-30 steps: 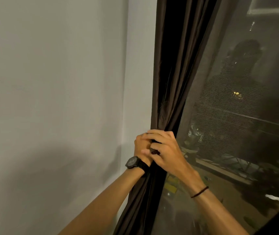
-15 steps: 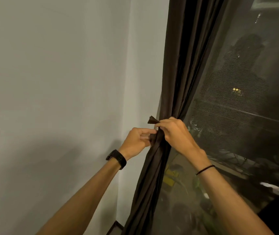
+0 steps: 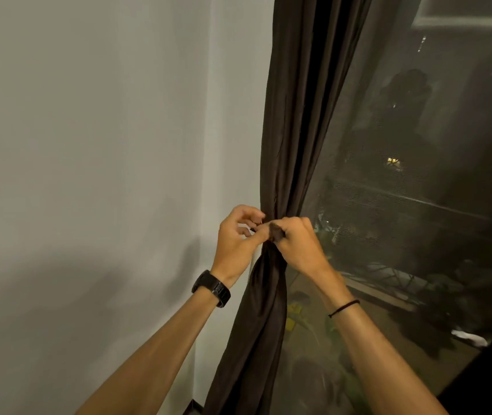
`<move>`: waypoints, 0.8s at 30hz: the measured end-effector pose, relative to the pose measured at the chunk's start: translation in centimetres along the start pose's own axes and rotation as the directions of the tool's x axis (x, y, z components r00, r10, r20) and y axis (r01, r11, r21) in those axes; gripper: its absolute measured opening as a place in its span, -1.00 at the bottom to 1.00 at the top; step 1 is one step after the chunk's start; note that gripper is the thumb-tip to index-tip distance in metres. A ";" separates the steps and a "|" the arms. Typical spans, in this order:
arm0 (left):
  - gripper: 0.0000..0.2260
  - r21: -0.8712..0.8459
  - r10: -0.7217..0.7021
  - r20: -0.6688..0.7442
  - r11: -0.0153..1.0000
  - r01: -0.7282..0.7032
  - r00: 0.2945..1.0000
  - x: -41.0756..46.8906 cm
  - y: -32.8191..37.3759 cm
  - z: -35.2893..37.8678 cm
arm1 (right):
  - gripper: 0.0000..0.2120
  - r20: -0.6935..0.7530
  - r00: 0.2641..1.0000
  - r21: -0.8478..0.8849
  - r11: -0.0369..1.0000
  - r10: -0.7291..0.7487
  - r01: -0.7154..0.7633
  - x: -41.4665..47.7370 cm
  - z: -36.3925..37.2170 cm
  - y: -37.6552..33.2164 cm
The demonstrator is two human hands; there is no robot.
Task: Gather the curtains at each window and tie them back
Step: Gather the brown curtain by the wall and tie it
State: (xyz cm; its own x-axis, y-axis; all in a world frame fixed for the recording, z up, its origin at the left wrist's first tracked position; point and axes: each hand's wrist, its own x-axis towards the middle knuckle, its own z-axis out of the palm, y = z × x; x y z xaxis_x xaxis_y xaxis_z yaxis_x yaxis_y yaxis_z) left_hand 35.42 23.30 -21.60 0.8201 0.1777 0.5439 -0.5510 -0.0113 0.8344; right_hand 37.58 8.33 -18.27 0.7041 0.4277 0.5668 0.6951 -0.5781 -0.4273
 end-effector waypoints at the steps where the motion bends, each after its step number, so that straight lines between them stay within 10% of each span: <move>1: -0.70 -0.098 -0.056 0.020 0.993 0.058 0.998 0.0 -0.3 -0.1 | -0.73 -0.002 1.000 0.052 0.999 -0.002 0.002 -0.2 -0.2 -0.1; 13: -0.63 0.056 -0.008 0.282 0.998 -0.008 0.959 0.2 -2.0 2.5 | -0.83 0.054 0.998 0.282 0.958 0.044 -0.058 -1.7 -4.5 2.4; 24: -0.77 0.206 0.096 0.358 0.962 -0.179 0.929 0.7 -2.6 3.5 | -0.86 0.123 0.989 0.066 0.994 0.081 -0.089 -2.4 -6.2 2.9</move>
State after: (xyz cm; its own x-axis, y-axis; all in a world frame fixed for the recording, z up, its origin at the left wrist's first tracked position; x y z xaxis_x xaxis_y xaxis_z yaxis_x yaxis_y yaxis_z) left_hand 37.94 20.03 -23.03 0.7638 -0.1886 0.6173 -0.6453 -0.2459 0.7233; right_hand 37.06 1.32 -16.54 0.7703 0.4620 0.4396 0.6377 -0.5664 -0.5221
